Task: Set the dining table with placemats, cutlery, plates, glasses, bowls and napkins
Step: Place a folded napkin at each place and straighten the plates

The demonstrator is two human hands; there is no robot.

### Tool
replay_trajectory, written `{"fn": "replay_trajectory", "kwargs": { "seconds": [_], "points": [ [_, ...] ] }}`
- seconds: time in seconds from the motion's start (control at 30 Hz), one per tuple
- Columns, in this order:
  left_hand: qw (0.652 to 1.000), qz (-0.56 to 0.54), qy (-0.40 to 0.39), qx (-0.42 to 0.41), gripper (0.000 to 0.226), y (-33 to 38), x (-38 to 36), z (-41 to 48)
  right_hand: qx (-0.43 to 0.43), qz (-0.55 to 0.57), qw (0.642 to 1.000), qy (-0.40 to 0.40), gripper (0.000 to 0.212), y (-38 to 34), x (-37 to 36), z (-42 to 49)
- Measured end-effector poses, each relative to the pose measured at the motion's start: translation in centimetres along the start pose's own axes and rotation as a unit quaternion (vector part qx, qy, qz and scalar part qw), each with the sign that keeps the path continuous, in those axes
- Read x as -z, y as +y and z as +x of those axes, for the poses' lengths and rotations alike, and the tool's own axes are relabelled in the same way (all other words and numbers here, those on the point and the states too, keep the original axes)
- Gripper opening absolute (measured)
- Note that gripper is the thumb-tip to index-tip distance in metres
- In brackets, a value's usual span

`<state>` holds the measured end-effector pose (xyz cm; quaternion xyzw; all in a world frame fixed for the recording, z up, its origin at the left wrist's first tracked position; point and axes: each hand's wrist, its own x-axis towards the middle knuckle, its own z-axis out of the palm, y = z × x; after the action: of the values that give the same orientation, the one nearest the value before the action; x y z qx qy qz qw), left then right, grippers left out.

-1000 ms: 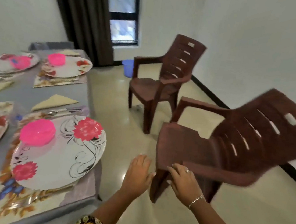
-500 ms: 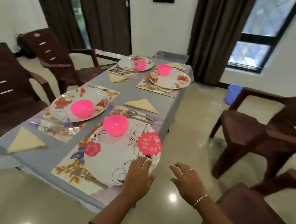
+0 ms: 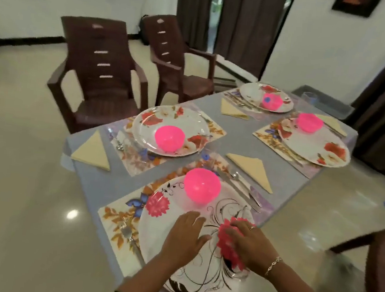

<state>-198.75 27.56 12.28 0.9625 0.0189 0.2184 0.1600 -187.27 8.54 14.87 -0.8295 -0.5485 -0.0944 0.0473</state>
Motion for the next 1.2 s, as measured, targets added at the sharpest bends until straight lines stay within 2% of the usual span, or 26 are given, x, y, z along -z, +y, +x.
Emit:
{"fn": "replay_trajectory", "kwargs": {
  "seconds": [0.1, 0.2, 0.23, 0.3, 0.4, 0.53, 0.67, 0.73, 0.77, 0.83, 0.9, 0.97, 1.1, 1.2],
  "points": [
    [0.999, -0.004, 0.011, 0.038, 0.054, -0.6, -0.4, -0.7, 0.050, -0.010, 0.999, -0.017, 0.044, 1.0, -0.7, 2.5],
    [0.996, 0.007, 0.013, 0.085, 0.043, -0.6, -0.3, -1.3, 0.101, 0.007, 0.995, -0.003, 0.032, 2.1, -1.9, 4.3],
    [0.994, 0.015, 0.019, 0.106, 0.042, -0.5, -0.2, -1.5, 0.115, 0.017, 0.993, 0.002, 0.036, 2.2, -1.9, 5.0],
    [0.990, 0.017, 0.022, 0.135, 0.044, -0.2, 0.0, -1.6, 0.135, 0.035, 0.990, 0.016, 0.044, 2.5, -2.3, 5.8],
    [0.980, 0.058, 0.029, 0.190, 0.058, 0.8, 0.0, -1.5, 0.161, 0.065, 0.984, 0.021, 0.035, 3.3, -2.5, 6.5],
    [0.960, 0.081, 0.023, 0.268, 0.048, 3.2, -0.3, -1.2, 0.203, 0.072, 0.977, 0.000, 0.033, 4.4, -2.3, 6.8],
    [0.956, 0.105, 0.022, 0.272, 0.046, 6.1, -1.0, -1.3, 0.233, 0.090, 0.968, -0.029, 0.031, 5.6, -2.7, 6.9],
    [0.951, 0.117, -0.001, 0.285, 0.049, 7.4, -1.4, -1.8, 0.265, 0.094, 0.958, -0.050, 0.049, 6.4, -2.9, 6.5],
    [0.946, 0.112, -0.021, 0.303, 0.055, 8.0, -1.4, -2.0, 0.277, 0.093, 0.954, -0.064, 0.051, 6.7, -2.7, 6.3],
    [0.933, 0.086, -0.065, 0.343, 0.081, 9.3, -1.3, -2.5, 0.300, 0.088, 0.946, -0.086, 0.051, 7.4, -2.3, 5.7],
    [0.903, 0.024, -0.150, 0.403, 0.106, 10.7, -0.9, -3.0, 0.339, 0.083, 0.930, -0.111, 0.063, 7.9, -2.4, 4.9],
    [0.893, 0.001, -0.203, 0.402, 0.118, 11.5, -0.5, -3.3, 0.379, 0.075, 0.915, -0.121, 0.077, 8.4, -2.7, 4.1],
    [0.886, 0.005, -0.249, 0.390, 0.119, 12.5, -0.7, -3.9, 0.414, 0.091, 0.897, -0.122, 0.082, 8.9, -2.9, 3.5],
    [0.886, 0.028, -0.242, 0.394, 0.111, 12.8, -0.7, -3.8, 0.414, 0.089, 0.897, -0.127, 0.077, 8.8, -2.6, 3.7]
  ]
}}
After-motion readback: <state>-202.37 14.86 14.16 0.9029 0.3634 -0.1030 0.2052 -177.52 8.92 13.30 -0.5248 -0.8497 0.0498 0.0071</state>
